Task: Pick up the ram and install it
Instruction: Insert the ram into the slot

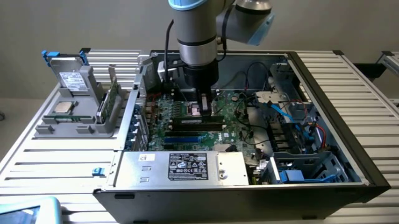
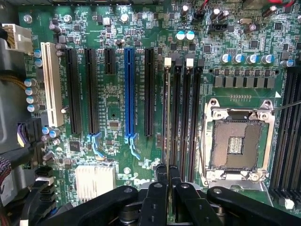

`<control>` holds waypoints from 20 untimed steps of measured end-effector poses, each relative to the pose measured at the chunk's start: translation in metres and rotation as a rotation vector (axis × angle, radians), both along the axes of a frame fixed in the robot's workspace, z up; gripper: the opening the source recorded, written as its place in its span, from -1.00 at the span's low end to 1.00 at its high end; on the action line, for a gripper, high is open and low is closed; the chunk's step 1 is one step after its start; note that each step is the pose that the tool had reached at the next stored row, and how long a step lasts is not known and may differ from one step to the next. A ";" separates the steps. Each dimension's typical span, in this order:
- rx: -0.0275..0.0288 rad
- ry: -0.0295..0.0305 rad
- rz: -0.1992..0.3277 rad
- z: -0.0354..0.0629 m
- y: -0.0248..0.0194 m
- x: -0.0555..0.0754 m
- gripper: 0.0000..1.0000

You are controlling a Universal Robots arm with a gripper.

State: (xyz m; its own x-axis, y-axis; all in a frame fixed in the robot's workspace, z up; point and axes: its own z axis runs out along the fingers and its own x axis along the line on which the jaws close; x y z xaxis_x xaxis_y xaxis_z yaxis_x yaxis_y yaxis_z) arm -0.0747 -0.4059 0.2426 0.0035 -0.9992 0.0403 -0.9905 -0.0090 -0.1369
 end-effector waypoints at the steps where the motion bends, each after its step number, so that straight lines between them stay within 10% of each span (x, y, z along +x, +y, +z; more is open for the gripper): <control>1: 0.0000 0.0000 0.000 -0.0005 0.0000 0.000 -0.74; 20: 0.0000 -0.0011 0.000 -0.0073 0.0005 -0.002 -0.74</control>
